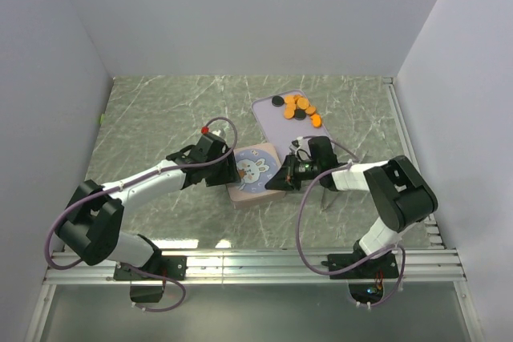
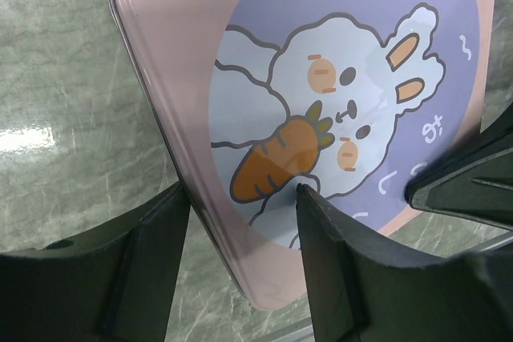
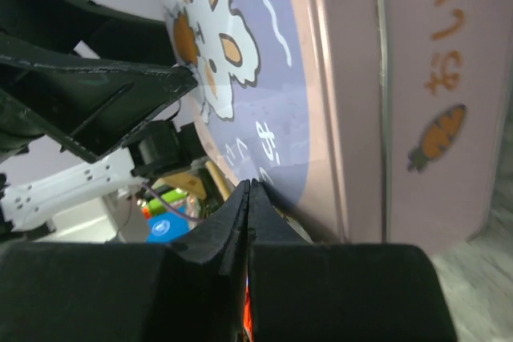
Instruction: Pack the cookies
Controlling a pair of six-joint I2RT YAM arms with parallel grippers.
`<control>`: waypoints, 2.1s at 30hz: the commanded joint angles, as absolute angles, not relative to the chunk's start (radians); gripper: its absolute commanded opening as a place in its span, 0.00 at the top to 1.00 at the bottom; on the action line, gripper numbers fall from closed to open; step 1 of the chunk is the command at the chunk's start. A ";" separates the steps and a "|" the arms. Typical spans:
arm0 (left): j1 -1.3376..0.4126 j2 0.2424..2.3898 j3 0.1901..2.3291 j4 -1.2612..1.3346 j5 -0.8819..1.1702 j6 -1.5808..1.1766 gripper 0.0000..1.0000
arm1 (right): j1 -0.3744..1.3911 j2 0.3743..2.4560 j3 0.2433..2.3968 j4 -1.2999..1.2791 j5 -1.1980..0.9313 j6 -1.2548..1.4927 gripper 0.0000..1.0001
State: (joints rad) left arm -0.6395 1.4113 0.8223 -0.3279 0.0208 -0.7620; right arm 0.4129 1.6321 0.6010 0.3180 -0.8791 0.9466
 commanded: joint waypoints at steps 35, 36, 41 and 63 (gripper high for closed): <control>-0.637 1.092 0.926 -0.554 -0.297 -0.764 0.01 | 0.417 1.198 0.985 -0.339 -0.701 0.571 0.76; -0.634 1.053 0.937 -0.549 -0.345 -0.759 0.01 | 0.416 1.178 0.994 -0.356 -0.690 0.551 0.68; -0.623 0.968 0.937 -0.512 -0.512 -0.735 0.01 | 0.420 1.069 1.058 -0.434 -0.624 0.519 0.56; -0.496 0.755 0.201 0.624 -0.764 -0.162 0.01 | 0.442 0.546 0.732 -0.265 -0.137 0.523 0.05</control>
State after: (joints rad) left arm -0.5652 0.7284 0.2874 0.3038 -0.8261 -0.2550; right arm 0.4362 0.5941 0.7704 -0.3355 -0.2752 0.5365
